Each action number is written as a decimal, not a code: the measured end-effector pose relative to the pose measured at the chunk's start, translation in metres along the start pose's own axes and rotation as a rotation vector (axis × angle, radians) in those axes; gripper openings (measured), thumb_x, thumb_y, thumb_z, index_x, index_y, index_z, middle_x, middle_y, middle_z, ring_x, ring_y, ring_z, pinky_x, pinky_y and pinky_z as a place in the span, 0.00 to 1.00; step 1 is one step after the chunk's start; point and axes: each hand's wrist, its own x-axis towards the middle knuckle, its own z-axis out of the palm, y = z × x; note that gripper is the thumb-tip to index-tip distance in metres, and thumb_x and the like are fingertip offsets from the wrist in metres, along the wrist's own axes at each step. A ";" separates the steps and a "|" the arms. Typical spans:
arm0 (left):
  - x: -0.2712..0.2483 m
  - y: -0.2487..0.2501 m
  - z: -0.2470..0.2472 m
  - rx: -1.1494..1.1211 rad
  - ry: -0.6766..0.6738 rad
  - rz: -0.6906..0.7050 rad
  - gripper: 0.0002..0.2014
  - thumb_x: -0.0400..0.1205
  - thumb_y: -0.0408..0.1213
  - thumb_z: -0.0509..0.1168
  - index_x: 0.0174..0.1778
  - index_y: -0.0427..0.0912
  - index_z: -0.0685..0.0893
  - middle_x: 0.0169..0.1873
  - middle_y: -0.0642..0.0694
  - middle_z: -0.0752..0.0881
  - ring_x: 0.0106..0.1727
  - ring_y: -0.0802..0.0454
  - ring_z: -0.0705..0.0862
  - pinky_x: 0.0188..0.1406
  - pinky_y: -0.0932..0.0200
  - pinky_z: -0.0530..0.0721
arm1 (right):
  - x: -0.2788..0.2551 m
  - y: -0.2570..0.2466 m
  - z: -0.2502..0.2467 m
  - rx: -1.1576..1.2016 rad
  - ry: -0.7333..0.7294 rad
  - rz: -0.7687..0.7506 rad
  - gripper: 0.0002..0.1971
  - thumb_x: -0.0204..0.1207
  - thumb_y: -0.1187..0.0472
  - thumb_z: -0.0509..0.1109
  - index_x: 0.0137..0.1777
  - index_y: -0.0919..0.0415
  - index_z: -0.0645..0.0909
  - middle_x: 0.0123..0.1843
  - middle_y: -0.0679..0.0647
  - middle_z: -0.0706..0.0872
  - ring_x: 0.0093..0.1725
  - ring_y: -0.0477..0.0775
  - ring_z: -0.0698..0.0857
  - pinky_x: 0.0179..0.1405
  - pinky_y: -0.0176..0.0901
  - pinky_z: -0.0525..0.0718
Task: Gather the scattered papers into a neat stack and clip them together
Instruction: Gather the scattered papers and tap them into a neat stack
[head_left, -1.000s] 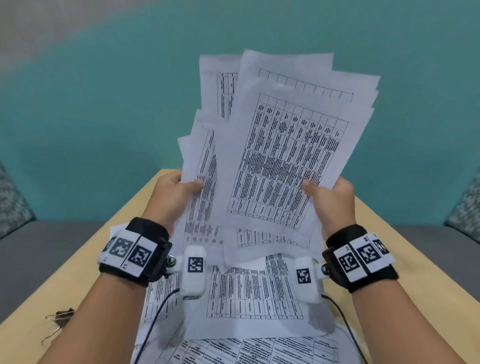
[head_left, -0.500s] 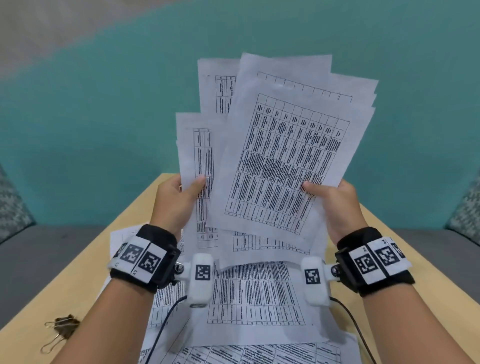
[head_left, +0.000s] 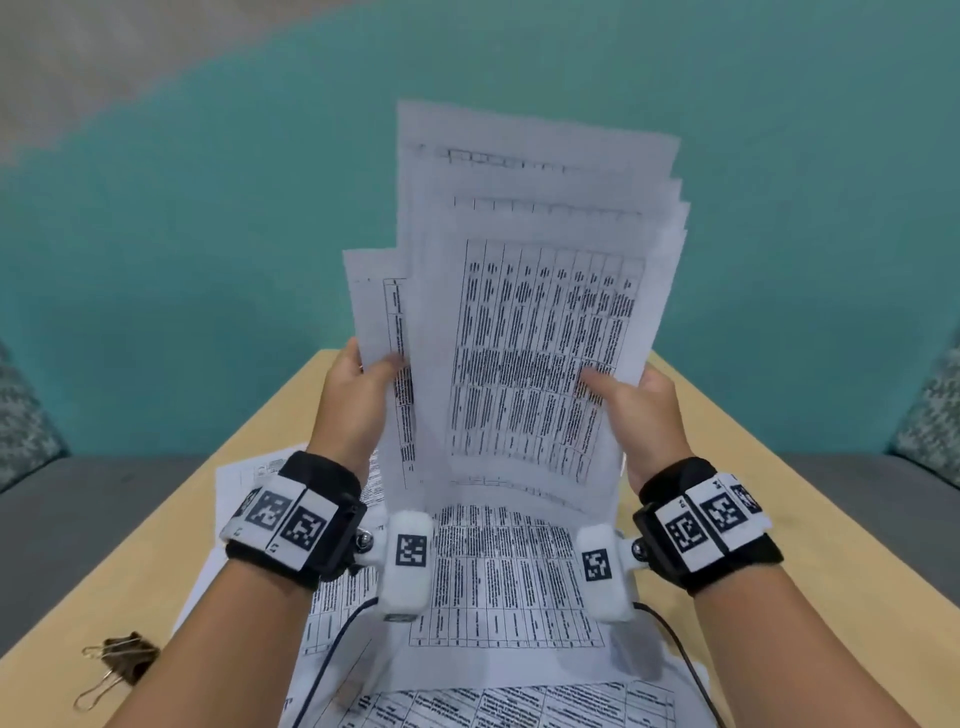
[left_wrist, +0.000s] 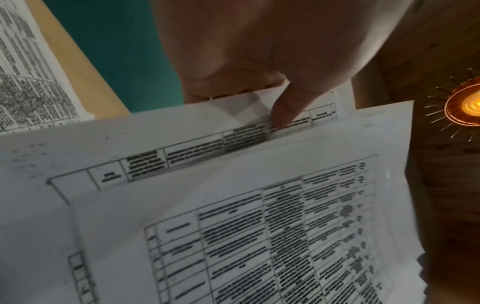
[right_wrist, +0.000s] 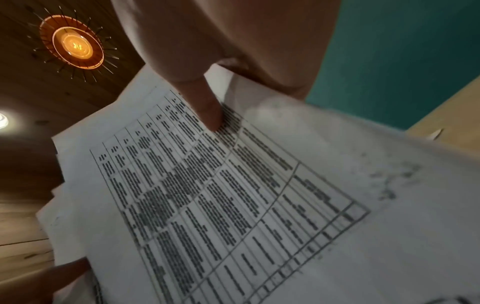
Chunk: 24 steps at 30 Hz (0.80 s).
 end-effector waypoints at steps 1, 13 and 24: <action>-0.001 -0.001 0.001 0.010 0.001 -0.004 0.15 0.88 0.31 0.63 0.69 0.46 0.84 0.62 0.51 0.91 0.65 0.50 0.88 0.73 0.40 0.82 | -0.001 0.002 0.002 -0.017 -0.001 0.014 0.10 0.84 0.65 0.71 0.62 0.53 0.83 0.57 0.43 0.90 0.60 0.50 0.88 0.70 0.52 0.82; -0.010 0.019 -0.009 0.156 -0.128 -0.023 0.17 0.68 0.24 0.83 0.51 0.37 0.91 0.46 0.44 0.96 0.48 0.46 0.95 0.58 0.44 0.91 | -0.003 -0.004 0.003 -0.018 -0.006 -0.057 0.11 0.81 0.69 0.72 0.53 0.51 0.86 0.52 0.43 0.91 0.53 0.46 0.89 0.59 0.46 0.85; 0.003 0.030 -0.019 -0.177 0.210 -0.018 0.23 0.66 0.19 0.82 0.56 0.32 0.88 0.51 0.38 0.94 0.53 0.41 0.94 0.56 0.50 0.91 | 0.003 0.000 -0.008 0.077 0.060 0.258 0.31 0.72 0.40 0.78 0.73 0.49 0.78 0.70 0.51 0.80 0.70 0.60 0.79 0.58 0.58 0.84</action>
